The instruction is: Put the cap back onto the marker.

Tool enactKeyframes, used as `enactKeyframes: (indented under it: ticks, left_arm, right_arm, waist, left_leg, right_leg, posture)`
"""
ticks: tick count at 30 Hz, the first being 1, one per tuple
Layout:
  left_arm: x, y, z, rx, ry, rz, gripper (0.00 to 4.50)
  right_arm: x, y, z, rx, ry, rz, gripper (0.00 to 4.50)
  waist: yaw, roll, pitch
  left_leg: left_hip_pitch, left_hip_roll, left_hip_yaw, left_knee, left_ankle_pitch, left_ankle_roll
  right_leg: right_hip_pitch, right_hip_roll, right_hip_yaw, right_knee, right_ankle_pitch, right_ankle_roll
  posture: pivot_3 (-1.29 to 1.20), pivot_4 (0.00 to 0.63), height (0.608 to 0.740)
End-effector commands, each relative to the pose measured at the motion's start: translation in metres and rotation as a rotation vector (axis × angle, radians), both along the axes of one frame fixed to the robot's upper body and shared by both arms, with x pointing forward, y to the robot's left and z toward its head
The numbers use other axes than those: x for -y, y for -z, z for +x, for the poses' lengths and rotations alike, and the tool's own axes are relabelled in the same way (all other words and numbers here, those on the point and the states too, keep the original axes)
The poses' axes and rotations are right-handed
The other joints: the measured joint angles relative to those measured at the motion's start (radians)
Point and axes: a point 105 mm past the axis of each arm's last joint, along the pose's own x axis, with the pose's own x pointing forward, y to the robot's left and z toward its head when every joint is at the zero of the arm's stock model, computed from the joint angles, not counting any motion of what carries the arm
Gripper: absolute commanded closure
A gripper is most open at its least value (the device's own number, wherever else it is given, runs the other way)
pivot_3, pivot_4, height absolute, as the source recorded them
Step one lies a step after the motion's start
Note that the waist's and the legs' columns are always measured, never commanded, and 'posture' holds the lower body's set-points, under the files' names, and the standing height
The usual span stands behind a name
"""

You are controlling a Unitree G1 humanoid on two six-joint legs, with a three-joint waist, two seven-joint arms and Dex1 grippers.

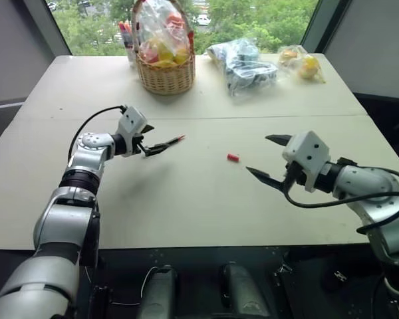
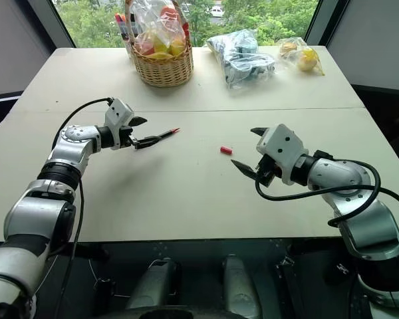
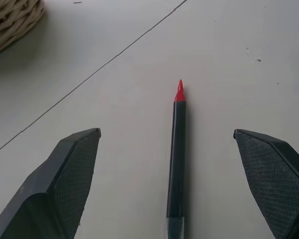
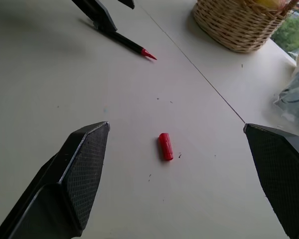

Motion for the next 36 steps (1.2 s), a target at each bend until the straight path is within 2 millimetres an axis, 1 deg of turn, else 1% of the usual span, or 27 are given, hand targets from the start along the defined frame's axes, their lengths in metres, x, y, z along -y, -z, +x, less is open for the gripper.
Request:
enactKeyframes:
  ticks: [1,3,7,12,22,25,28,29,30,32,33,36]
  left_arm:
    - [0.000,-0.010,0.006,0.031,-0.017,-0.006,0.00]
    - [0.002,-0.007,0.007,0.013,-0.022,-0.006,0.00]
    - [0.003,0.008,0.004,-0.038,-0.011,0.033,0.00]
    - [-0.003,0.020,0.001,-0.077,-0.026,0.071,0.00]
    - [-0.011,0.026,0.001,-0.111,-0.072,0.064,0.00]
    - [-0.011,0.029,0.000,-0.122,-0.076,0.064,0.77]
    - [-0.012,0.031,-0.001,-0.131,-0.076,0.066,2.14]
    - [-0.012,0.032,-0.001,-0.133,-0.075,0.068,2.77]
    - [-0.012,0.033,-0.002,-0.136,-0.074,0.072,3.21]
    - [-0.012,0.034,-0.002,-0.138,-0.070,0.078,4.32]
    - [-0.012,0.035,-0.003,-0.139,-0.069,0.080,4.42]
    - [-0.011,0.035,-0.003,-0.138,-0.056,0.091,4.42]
  right_arm:
    - [0.001,-0.016,-0.004,0.084,0.022,0.008,0.05]
    - [0.002,-0.017,-0.003,0.090,0.031,0.005,0.05]
    - [0.004,-0.017,-0.004,0.095,0.042,0.003,0.05]
    - [0.005,-0.017,-0.004,0.096,0.048,0.000,0.05]
    - [0.006,-0.019,-0.001,0.102,0.047,-0.012,0.05]
    - [0.007,-0.019,0.000,0.104,0.047,-0.014,0.00]
    - [0.007,-0.020,0.000,0.105,0.047,-0.018,0.00]
    - [0.007,-0.020,0.000,0.105,0.047,-0.019,0.00]
    - [0.007,-0.020,0.000,0.105,0.048,-0.021,0.00]
    - [0.008,-0.021,0.000,0.107,0.049,-0.024,0.00]
    - [0.008,-0.021,0.000,0.108,0.050,-0.025,0.00]
    - [0.008,-0.021,0.000,0.109,0.051,-0.026,0.00]
  waist:
    - [-0.001,0.000,0.000]
    - [-0.001,0.000,0.000]
    - [0.000,0.000,0.000]
    - [-0.001,0.000,0.000]
    - [-0.002,0.000,0.000]
    - [-0.002,0.000,0.000]
    - [-0.001,0.000,0.000]
    - [-0.001,0.000,0.000]
    - [-0.001,0.000,0.000]
    - [-0.001,0.000,0.000]
    - [-0.001,0.000,0.000]
    - [-0.001,0.000,0.000]
  left_leg:
    - [0.000,0.000,0.000,0.000,0.000,0.000]
    - [0.000,0.000,0.000,0.000,0.000,0.000]
    - [0.000,0.000,0.000,0.000,0.000,0.000]
    - [0.000,0.000,0.000,0.000,0.000,0.000]
    - [0.000,0.000,0.000,0.000,0.000,0.000]
    - [0.000,0.000,0.000,0.000,0.000,0.000]
    - [0.001,0.000,0.000,0.000,0.000,0.000]
    - [0.001,0.000,0.000,0.000,0.000,0.000]
    - [0.001,0.000,0.000,0.000,0.000,0.000]
    - [0.001,0.000,0.000,0.000,0.000,0.000]
    - [0.001,0.000,0.000,0.000,0.000,0.000]
    - [0.001,0.000,0.000,0.000,0.000,0.000]
  right_leg:
    - [0.000,0.000,0.000,0.000,0.000,0.000]
    - [0.000,0.000,0.000,0.000,0.000,0.000]
    - [0.000,0.000,0.000,0.000,0.000,0.000]
    - [0.000,0.000,0.000,0.000,0.000,0.000]
    - [0.000,0.000,0.000,0.001,0.000,0.000]
    - [0.000,0.000,0.000,0.001,0.000,0.000]
    - [0.000,0.000,0.000,0.001,0.000,0.000]
    - [0.000,0.000,0.000,0.001,0.000,0.000]
    - [0.000,0.000,0.000,0.001,0.000,0.000]
    - [0.000,0.000,0.000,0.001,0.000,0.000]
    - [0.000,0.000,0.000,0.001,0.000,0.000]
    - [0.000,0.000,0.000,0.001,0.000,0.000]
  posture:
    - [0.00,0.150,0.740]
    - [0.00,0.150,0.740]
    - [0.00,0.150,0.740]
    - [0.00,0.150,0.740]
    - [0.00,0.150,0.740]
    - [0.00,0.150,0.740]
    - [0.00,0.150,0.740]
    - [0.00,0.150,0.740]
    - [0.00,0.150,0.740]
    - [0.00,0.150,0.740]
    - [0.00,0.150,0.740]
    - [0.00,0.150,0.740]
